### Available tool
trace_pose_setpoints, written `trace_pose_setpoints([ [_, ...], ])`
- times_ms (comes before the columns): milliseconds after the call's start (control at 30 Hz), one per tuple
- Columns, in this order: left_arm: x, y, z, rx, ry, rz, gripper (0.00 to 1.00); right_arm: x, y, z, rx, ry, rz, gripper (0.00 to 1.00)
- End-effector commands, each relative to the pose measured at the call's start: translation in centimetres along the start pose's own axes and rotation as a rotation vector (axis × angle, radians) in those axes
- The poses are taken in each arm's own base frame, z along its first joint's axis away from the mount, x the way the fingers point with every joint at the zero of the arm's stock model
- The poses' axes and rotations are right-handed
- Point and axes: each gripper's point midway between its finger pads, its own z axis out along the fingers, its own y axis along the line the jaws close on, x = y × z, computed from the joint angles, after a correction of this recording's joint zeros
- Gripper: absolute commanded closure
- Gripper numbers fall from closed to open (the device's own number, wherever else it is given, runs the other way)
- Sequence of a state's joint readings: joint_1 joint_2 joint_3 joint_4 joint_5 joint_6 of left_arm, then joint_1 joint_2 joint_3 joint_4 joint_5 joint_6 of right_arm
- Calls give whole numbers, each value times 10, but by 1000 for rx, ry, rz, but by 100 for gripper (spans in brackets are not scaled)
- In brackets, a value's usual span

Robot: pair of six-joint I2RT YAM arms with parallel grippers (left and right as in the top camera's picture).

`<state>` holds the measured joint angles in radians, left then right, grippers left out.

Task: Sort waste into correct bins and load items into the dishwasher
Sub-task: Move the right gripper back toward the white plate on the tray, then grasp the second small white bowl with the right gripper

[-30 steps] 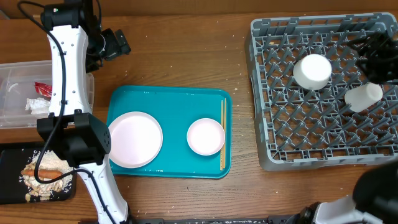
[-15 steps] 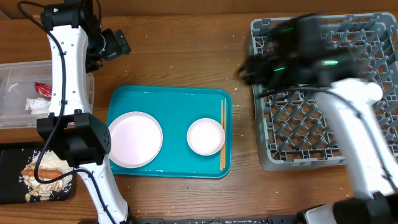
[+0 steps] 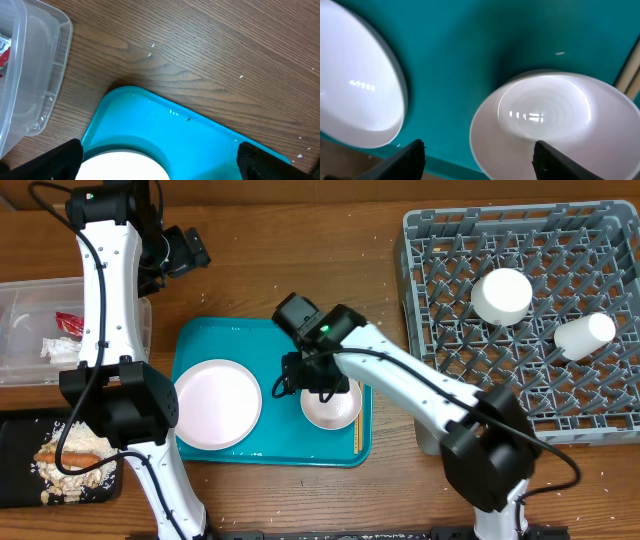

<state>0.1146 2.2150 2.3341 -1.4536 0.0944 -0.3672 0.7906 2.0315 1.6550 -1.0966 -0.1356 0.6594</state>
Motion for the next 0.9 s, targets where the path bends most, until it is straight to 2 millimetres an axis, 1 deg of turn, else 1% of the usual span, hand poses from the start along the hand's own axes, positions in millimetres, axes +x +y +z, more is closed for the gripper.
trace_pose_setpoints([
  [0, 2, -3, 0, 7, 4, -3, 0, 1, 7, 13, -5, 6, -1, 30],
  [133, 2, -3, 0, 7, 4, -3, 0, 6, 8, 31, 27, 20, -19, 31],
  [400, 2, -3, 0, 7, 4, -3, 0, 5, 0, 53, 67, 34, -8, 36],
  [433, 2, -3, 0, 7, 4, -3, 0, 5, -1, 55, 76, 33, -8, 38],
  [500, 1, -3, 0, 6, 4, -3, 0, 5, -3, 55, 85, 32, -7, 46],
  [533, 2, -3, 0, 7, 4, -3, 0, 5, -3, 55, 84, 32, -7, 54],
  [567, 2, -3, 0, 7, 4, -3, 0, 4, -2, 54, 82, 31, -7, 68],
  [667, 1, -3, 0, 6, 4, -3, 0, 5, -1, 48, 89, 37, -6, 93],
  [700, 2, -3, 0, 7, 4, -3, 0, 4, -1, 42, 92, 39, -4, 96],
  [800, 1, -3, 0, 6, 4, -3, 0, -1, 2, 23, 80, 20, 2, 96],
  [867, 2, -3, 0, 7, 4, -3, 0, -6, 5, 5, 56, -8, 5, 96],
])
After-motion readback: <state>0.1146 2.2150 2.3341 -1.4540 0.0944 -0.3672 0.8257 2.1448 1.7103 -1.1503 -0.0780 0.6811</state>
